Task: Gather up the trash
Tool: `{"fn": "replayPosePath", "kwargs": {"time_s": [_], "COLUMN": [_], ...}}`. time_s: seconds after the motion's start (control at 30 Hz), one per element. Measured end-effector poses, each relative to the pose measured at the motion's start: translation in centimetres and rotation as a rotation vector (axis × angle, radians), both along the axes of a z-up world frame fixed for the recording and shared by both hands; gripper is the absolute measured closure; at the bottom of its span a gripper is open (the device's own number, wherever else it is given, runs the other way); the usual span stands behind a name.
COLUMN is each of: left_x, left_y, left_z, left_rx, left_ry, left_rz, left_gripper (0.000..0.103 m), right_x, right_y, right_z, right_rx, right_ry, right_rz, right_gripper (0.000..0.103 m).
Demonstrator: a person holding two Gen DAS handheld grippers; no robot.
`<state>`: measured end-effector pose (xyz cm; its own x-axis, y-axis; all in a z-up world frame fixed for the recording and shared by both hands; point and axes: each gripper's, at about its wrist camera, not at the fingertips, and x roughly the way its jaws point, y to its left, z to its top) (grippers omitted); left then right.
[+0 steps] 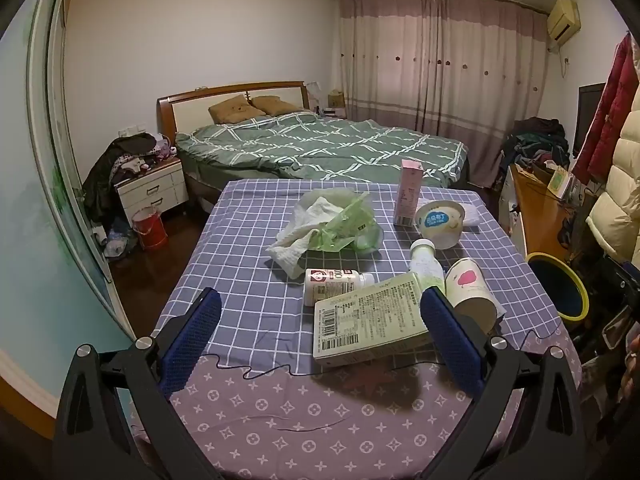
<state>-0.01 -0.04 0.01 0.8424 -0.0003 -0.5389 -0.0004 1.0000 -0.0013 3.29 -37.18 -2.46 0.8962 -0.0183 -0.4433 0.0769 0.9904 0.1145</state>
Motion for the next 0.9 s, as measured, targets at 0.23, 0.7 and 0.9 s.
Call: {"fn": "replayPosePath", "kwargs": {"time_s": [0.23, 0.7, 0.9], "left_x": [0.1, -0.1, -0.1], "left_y": [0.0, -0.2, -0.2], "left_z": [0.1, -0.5, -0.5], "left_rx": [0.001, -0.004, -0.005], "left_ry": [0.005, -0.006, -0.004], "left_rz": [0.002, 0.001, 0.003], "left_gripper": [0.005, 0.005, 0.005], "right_x": [0.3, 0.3, 0.4], "right_y": [-0.2, -0.3, -0.3], "right_z": [-0.4, -0.5, -0.5], "right_rx": [0.006, 0.008, 0.008], "right_ry": [0.006, 0.009, 0.008], "right_rz": [-0.005, -0.005, -0.006], "right_gripper": [0.006, 0.006, 0.006]}}
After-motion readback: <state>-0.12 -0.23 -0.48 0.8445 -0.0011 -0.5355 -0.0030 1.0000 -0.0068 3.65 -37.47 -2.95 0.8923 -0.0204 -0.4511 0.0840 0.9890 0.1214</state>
